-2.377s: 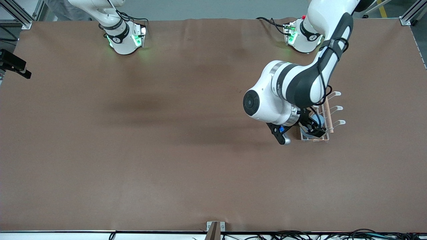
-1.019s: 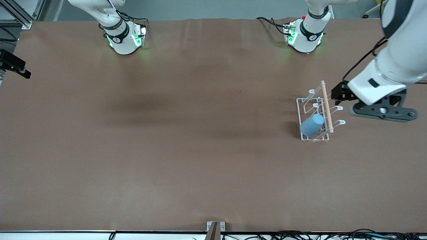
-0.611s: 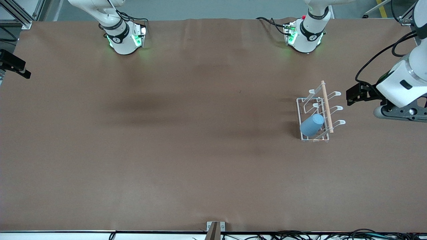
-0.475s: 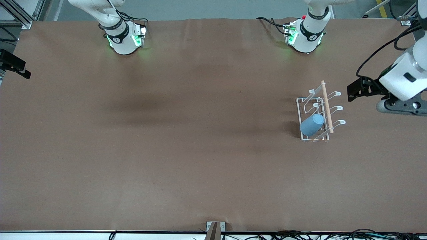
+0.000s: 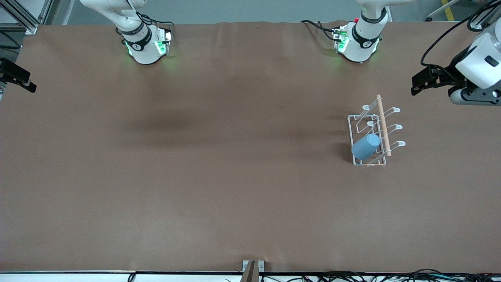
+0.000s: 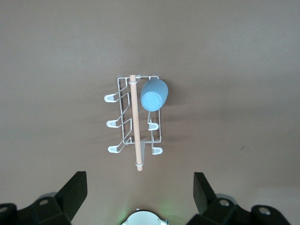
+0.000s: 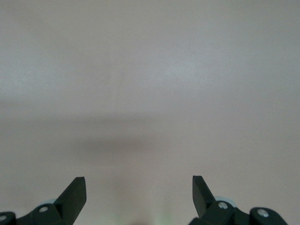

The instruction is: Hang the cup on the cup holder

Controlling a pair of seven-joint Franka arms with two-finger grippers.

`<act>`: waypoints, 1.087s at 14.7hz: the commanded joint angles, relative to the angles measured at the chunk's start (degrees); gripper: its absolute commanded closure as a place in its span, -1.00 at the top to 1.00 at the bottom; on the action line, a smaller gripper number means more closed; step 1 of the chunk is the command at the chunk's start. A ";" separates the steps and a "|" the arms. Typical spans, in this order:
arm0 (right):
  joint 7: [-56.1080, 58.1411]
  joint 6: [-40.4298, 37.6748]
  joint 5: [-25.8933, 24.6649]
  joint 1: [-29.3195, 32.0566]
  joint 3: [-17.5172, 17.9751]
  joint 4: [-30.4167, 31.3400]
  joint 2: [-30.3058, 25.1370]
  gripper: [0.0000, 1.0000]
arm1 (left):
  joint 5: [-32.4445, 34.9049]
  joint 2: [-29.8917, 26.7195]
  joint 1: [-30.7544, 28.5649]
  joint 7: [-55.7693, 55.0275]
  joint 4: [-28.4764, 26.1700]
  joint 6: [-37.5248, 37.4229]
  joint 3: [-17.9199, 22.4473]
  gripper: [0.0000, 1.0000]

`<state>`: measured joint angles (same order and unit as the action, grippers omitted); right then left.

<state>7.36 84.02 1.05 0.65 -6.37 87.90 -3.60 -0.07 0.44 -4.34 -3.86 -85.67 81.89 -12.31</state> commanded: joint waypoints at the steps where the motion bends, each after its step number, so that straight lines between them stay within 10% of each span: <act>1: -0.59 0.09 -0.08 -0.04 0.04 1.22 -1.24 1.00 | -0.73 -7.89 0.38 -0.27 -10.46 6.07 0.44 1.00; 16: -0.51 -0.09 -0.08 0.05 0.04 1.40 -1.24 1.00 | 0.42 -6.78 1.70 -1.59 -8.30 6.18 2.03 1.00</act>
<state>7.36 83.96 1.05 0.66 -6.38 87.99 -3.60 -0.04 -8.62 -3.60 -4.38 -97.21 88.17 -10.62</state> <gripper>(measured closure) 0.000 0.000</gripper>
